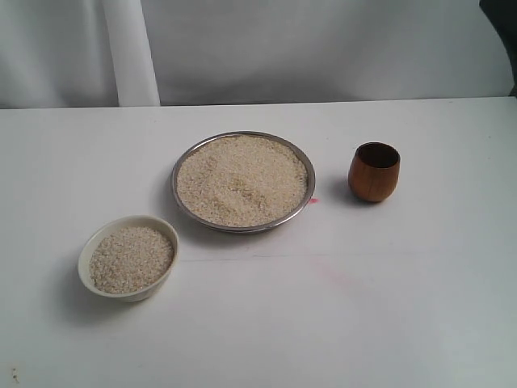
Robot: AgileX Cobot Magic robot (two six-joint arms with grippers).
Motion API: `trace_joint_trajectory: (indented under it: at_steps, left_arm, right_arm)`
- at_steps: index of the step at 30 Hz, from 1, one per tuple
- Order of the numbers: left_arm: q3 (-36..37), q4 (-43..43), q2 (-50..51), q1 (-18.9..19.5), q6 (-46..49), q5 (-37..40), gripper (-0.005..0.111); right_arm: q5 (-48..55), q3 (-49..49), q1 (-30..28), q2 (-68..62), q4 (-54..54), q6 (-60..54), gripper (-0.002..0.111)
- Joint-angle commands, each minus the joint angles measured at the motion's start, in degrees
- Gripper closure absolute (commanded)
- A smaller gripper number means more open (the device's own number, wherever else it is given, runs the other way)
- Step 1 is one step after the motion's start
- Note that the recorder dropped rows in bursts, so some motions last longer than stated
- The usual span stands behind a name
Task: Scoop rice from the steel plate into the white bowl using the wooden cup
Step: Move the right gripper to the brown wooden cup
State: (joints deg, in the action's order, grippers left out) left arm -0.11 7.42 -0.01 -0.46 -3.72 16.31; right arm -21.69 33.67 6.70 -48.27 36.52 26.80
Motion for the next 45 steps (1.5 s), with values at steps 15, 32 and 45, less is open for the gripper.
trace_joint_trajectory:
  at_steps: [15, 32, 45]
  left_arm:
    - [0.11, -0.47, 0.01, -0.18, -0.26, -0.65, 0.107]
    - [0.11, -0.47, 0.01, -0.18, -0.26, -0.65, 0.107]
    - [0.11, -0.47, 0.01, -0.18, -0.26, -0.65, 0.107]
  right_arm:
    - [-3.54, 0.44, 0.10, -11.19, -15.69, -8.75, 0.003]
    - [-11.06, 0.44, 1.41, -32.73, -24.44, -17.76, 0.003]
    - [-36.27, -5.95, 1.41, -51.60, -17.88, -22.89, 0.003]
